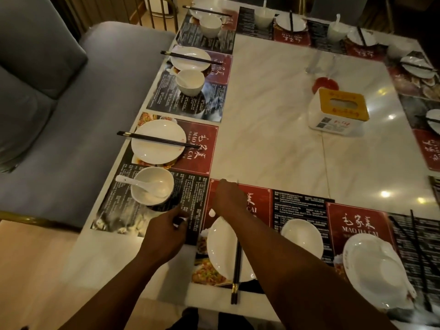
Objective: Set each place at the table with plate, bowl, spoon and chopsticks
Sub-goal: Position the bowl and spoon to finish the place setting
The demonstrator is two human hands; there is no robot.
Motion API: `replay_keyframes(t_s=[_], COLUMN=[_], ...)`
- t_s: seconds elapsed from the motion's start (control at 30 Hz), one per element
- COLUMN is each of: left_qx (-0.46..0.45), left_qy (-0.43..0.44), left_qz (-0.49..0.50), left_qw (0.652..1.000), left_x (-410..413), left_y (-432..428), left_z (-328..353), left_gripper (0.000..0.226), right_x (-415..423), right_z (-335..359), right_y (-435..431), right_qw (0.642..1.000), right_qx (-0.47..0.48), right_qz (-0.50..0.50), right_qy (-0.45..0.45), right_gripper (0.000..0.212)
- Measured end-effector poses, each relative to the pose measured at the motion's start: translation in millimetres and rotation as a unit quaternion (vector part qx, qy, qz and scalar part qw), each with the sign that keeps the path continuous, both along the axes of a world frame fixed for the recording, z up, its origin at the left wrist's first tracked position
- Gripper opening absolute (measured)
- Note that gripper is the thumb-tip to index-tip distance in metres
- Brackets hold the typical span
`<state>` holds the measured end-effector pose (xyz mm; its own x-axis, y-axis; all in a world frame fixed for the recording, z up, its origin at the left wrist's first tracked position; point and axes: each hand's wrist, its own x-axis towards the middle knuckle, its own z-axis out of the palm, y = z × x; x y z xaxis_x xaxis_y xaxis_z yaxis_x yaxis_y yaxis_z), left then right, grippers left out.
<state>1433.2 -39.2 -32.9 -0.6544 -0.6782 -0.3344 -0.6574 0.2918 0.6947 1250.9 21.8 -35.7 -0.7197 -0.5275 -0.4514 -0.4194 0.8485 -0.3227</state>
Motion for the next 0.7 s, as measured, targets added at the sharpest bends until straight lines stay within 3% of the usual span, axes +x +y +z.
replay_keyframes(t_s=[0.1,0.2,0.4,0.7], left_qx=[0.01,0.019,0.023,0.008], left_qy=[0.004,-0.001,0.025,0.051], left_qz=[-0.019,-0.027,-0.044,-0.088], left_qw=[1.0,0.999,0.998,0.995], left_x=[5,4,-25,-79], left_y=[-9,-18,-15,29], left_z=[-4,-7,-7,5], left_gripper=[0.016,0.02,0.019,0.013], right_x=[1,-1,-27,-20], right_z=[-5,-6,39,73], right_y=[-8,-13,43,242], right_qw=[0.998,0.988,0.946,0.928], right_qx=[-0.044,-0.099,-0.205,-0.144], right_qz=[-0.051,-0.117,-0.238,-0.313], right_qy=[-0.001,-0.033,-0.082,-0.141], right_gripper=[0.027,0.039,0.017,0.012])
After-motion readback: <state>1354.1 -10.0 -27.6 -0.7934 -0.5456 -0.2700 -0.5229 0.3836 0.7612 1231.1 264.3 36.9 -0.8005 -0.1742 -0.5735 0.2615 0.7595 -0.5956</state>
